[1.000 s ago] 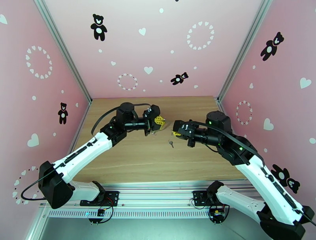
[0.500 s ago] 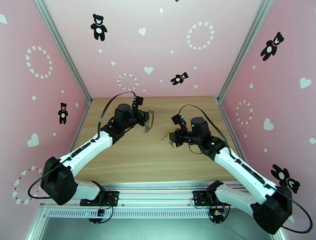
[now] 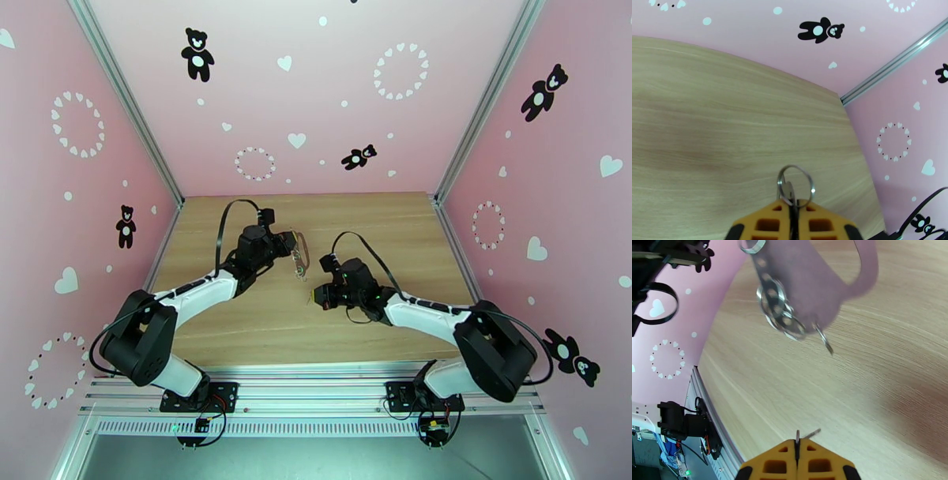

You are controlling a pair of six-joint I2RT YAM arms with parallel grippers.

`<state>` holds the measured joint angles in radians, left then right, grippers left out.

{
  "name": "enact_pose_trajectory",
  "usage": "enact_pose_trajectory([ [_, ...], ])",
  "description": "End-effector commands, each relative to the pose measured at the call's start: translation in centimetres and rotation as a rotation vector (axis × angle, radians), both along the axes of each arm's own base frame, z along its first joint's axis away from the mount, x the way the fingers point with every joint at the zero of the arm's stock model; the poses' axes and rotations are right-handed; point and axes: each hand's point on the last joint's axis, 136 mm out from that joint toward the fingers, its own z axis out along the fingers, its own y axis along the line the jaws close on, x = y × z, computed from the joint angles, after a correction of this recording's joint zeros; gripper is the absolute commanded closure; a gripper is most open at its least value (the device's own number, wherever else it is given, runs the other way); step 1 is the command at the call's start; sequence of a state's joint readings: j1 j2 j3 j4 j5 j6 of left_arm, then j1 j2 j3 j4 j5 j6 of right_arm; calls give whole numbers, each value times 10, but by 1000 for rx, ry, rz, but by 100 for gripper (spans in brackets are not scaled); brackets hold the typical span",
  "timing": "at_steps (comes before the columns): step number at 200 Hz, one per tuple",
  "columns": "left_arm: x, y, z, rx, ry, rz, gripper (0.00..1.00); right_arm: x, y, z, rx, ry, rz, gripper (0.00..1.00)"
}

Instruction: Remove the keys from the keyring

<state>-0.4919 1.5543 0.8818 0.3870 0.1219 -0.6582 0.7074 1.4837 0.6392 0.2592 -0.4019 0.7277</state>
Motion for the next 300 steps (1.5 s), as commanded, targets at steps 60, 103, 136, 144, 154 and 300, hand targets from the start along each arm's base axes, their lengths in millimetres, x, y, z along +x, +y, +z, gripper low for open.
enact_pose_trajectory([
  [60,8,17,-24,-159,3,105,100,6,-9,-37,-90,27,-53,92],
  [103,16,20,-45,-226,60,111,100,5,-14,-37,-141,27,-42,77],
  [136,26,21,-69,-270,117,127,100,9,-25,-26,-199,-31,-49,64],
  [144,30,21,-73,-281,126,131,100,11,-27,-21,-198,-40,-52,61],
  [154,32,20,-81,-284,145,135,100,14,-29,-17,-197,-47,-60,59],
  [300,14,92,-120,105,344,456,23,42,-66,55,-216,-243,-125,47],
])
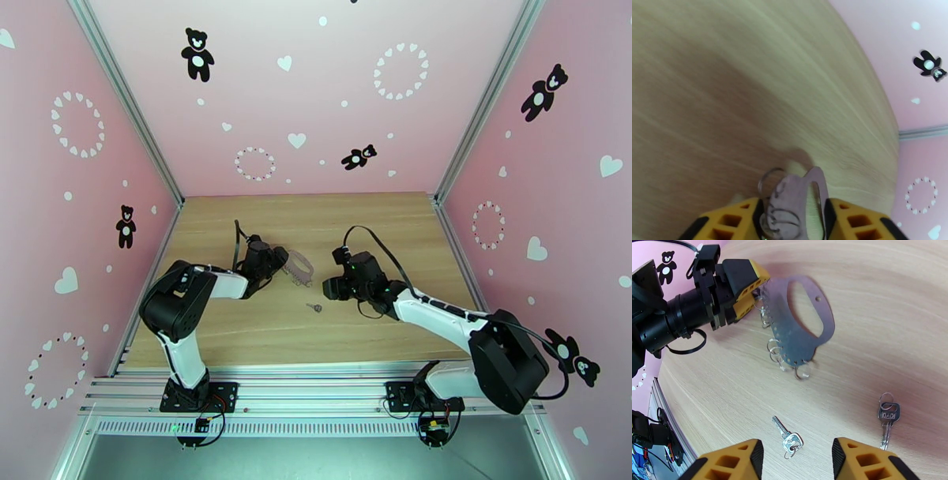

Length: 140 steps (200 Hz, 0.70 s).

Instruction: Remove the keys from the keyring

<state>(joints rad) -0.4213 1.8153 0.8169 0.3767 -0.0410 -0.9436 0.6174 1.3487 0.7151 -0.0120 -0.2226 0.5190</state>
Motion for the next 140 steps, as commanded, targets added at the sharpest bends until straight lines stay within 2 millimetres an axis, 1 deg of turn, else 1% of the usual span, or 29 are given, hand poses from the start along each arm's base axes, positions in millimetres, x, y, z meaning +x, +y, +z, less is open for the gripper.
enact_pose_trajectory([
  [1,-3,33,31,151,-25,91,21,8,-13,31,-14,-78,-17,47],
  [20,-11,56,52,272,-27,140,2,12,-31,46,-47,-115,-42,41],
  [39,-16,75,78,399,-24,163,2,22,-58,62,-97,-138,-93,29],
  [44,-18,80,86,438,-24,169,1,26,-67,68,-115,-147,-115,22],
  [47,-19,84,91,462,-24,175,1,27,-73,71,-127,-153,-126,12],
  [50,-20,88,96,493,-25,180,2,30,-78,74,-134,-160,-142,5],
  [52,-21,91,100,513,-27,183,1,32,-82,77,-141,-166,-152,2],
  [68,-25,117,129,693,-50,212,1,47,-116,95,-197,-223,-251,1],
  [77,-25,131,138,752,-56,203,2,57,-139,100,-230,-245,-331,1],
  [83,-25,144,142,785,-49,217,2,64,-156,102,-261,-262,-388,1],
  [93,-27,168,144,858,-40,255,1,74,-189,100,-326,-287,-501,1],
  [100,-28,183,145,905,-41,270,1,80,-212,95,-374,-300,-582,1],
  [108,-32,199,141,960,-41,298,2,86,-235,89,-413,-321,-656,1],
  [114,-35,209,137,976,-52,325,1,88,-251,81,-444,-334,-707,1],
  [117,-36,213,134,970,-62,330,1,89,-258,75,-458,-333,-726,1],
  [119,-35,215,136,956,-79,331,1,90,-262,72,-463,-335,-741,1],
  [121,-38,216,126,949,-77,318,1,91,-267,69,-467,-337,-755,1],
  [126,-41,222,119,922,-95,322,1,92,-276,62,-472,-340,-782,1],
  [133,-46,229,113,888,-142,337,1,93,-284,49,-479,-344,-797,1],
  [140,-50,231,109,866,-202,337,1,94,-288,39,-482,-355,-804,1],
])
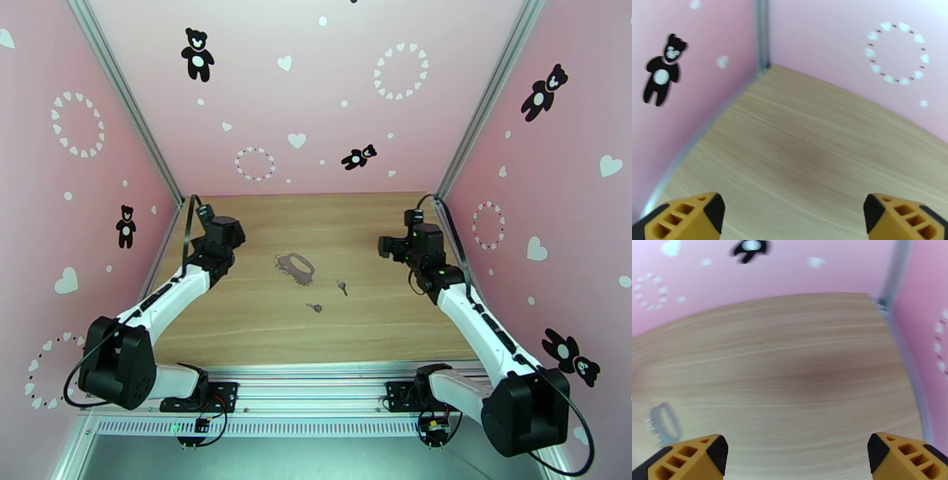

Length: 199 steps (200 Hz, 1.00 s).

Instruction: Remove the keys from the keyring

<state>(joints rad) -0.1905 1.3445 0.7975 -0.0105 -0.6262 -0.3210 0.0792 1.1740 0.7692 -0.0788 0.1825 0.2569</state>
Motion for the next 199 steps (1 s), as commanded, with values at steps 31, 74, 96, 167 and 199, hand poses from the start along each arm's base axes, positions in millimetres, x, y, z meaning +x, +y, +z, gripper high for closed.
enact_pose_trajectory([
  [31,-24,11,-25,110,-178,-177,1,7,-33,-70,-88,-81,-61,1],
  [74,-15,-17,-50,146,-240,-373,1,27,-4,-88,-30,-112,146,1],
  [96,-10,-21,-59,117,-218,-421,1,16,20,-91,-35,-186,290,1],
  [167,2,3,-69,57,-171,-324,1,24,16,-99,-87,-137,226,1],
  [199,2,2,-69,57,-169,-327,1,25,16,-99,-86,-135,228,1],
])
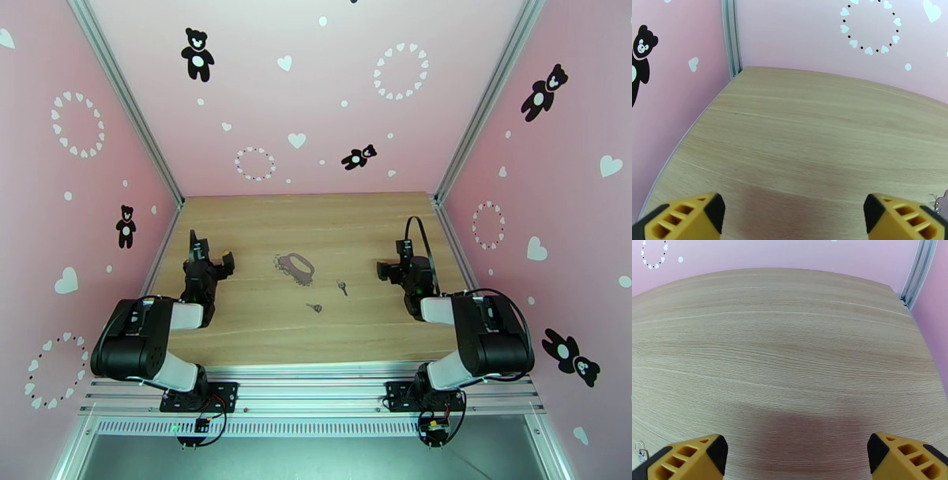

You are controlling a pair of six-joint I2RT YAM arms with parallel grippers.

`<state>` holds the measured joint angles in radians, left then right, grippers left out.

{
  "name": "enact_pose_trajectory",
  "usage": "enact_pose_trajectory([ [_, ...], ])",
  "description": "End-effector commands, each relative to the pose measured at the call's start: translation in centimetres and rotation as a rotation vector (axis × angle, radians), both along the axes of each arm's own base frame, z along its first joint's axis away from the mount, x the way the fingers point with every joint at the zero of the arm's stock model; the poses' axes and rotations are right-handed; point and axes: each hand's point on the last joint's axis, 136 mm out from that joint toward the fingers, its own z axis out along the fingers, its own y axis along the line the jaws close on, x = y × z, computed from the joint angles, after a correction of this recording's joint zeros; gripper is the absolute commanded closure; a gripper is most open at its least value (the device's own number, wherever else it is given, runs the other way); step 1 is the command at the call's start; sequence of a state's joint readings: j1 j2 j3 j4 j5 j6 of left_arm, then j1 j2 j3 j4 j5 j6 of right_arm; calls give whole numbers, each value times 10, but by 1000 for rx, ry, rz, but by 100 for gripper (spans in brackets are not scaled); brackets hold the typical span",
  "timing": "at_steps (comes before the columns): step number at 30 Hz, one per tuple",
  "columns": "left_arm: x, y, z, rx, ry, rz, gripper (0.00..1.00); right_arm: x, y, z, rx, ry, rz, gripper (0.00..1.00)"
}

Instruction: Remove the keys from the keyring

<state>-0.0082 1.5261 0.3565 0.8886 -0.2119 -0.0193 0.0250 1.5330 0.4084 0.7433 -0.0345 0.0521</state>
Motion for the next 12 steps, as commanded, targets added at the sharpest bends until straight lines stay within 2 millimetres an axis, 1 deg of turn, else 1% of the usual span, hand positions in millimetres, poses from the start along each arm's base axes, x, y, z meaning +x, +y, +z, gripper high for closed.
enact_pose_trajectory([
  [1,5,-4,5,-14,-13,-23,1,8,-1,13,-12,-45,-6,1],
  [9,5,-4,5,-14,-12,-23,1,10,-1,11,-12,-35,-3,1],
  [12,5,-4,5,-14,-13,-22,1,8,-1,13,-12,-46,-6,1],
])
